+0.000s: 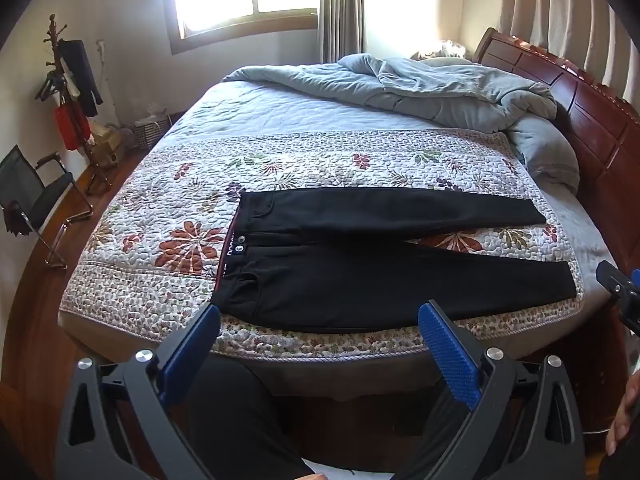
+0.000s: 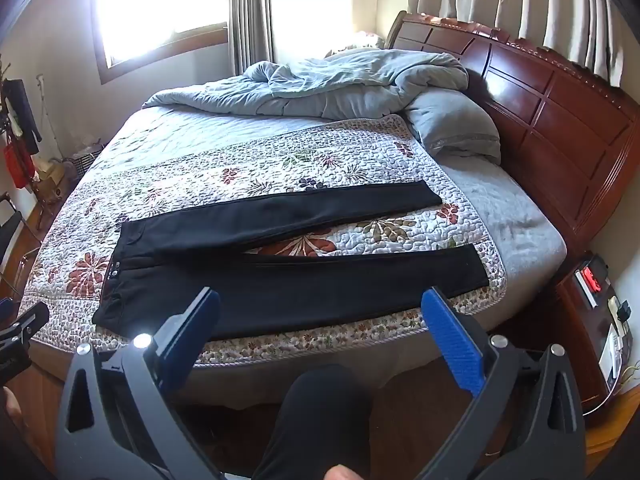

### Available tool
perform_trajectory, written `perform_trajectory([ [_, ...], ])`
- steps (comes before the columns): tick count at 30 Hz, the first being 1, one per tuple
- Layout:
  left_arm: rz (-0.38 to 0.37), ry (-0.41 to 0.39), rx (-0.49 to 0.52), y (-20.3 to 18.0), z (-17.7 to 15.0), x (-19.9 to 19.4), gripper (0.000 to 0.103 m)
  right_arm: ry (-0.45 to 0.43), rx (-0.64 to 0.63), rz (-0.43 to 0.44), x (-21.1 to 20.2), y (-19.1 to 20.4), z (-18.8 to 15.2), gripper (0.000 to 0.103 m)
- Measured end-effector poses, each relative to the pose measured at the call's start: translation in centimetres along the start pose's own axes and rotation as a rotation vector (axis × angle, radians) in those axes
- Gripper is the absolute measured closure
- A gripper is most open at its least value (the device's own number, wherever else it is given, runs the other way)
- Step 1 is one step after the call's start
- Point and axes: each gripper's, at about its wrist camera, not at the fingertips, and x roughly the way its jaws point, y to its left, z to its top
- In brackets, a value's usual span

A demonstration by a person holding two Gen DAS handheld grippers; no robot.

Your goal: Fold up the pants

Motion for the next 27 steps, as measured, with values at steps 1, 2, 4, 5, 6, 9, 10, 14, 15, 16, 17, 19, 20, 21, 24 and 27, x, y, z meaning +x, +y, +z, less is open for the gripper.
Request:
perform_trajectory([
  [1,0.000,0.000,0.000,0.00,-0.01,-0.02,0.004,-0.015,0.003,0.004,-0.12,-0.06,-0.05,0.003],
  [2,-0.001,0.001,0.000,0.01,-0.01,-0.01,0.004,-0.015,0.003,0.004,-0.14,-0.10,-0.07,0.003],
  [4,-0.002,0.002,-0.001,0.04,-0.02,-0.02,0.004,-0.011,0.002,0.003,-0.10,-0.15,-0.07,0.003],
  [5,-0.003,0.002,-0.001,0.08,-0.02,-0.04,0.004,-0.012,0.002,0.003,-0.10,-0.19,-0.08,0.003],
  [6,-0.004,0.002,-0.001,0.11,-0.03,-0.08,0.004,-0.012,0.003,0.003,-0.10,-0.23,-0.10,0.003],
  [9,0.002,0.002,0.002,0.01,-0.04,-0.01,0.004,-0.011,0.003,0.005,-0.10,-0.33,-0.16,0.003],
  [10,0.002,0.001,0.003,0.02,-0.05,-0.02,0.004,-0.010,0.004,0.005,-0.08,-0.36,-0.18,0.003],
  [14,0.002,0.002,0.003,0.10,-0.09,-0.06,0.004,-0.011,0.004,0.006,0.12,-0.59,-0.26,0.003],
  [15,0.004,0.002,0.002,0.00,-0.04,-0.02,0.004,-0.011,0.003,0.006,0.17,-0.64,-0.27,0.003],
  [16,0.003,0.002,0.003,0.01,-0.05,-0.03,0.004,-0.012,0.004,0.005,0.07,-0.60,-0.28,0.003],
  [17,0.003,0.002,0.003,0.01,-0.06,-0.04,0.004,-0.012,0.005,0.005,0.11,-0.65,-0.30,0.003],
  [19,0.004,0.002,0.003,-0.01,-0.04,-0.01,0.004,-0.013,0.004,0.007,-0.19,-0.21,-0.09,0.003],
  [20,0.004,0.003,0.003,-0.01,-0.04,-0.01,0.004,-0.014,0.004,0.007,-0.18,-0.17,-0.09,0.003],
  [21,0.004,0.003,0.003,0.00,-0.04,-0.02,0.004,-0.013,0.003,0.007,-0.20,-0.26,-0.09,0.003],
  [24,0.004,0.002,0.003,0.29,-0.07,-0.02,0.004,-0.012,0.004,0.008,-0.18,-0.08,-0.02,0.003],
  [27,0.004,0.001,0.003,0.28,-0.07,-0.03,0.004,-0.014,0.004,0.009,-0.20,-0.02,0.01,0.003],
])
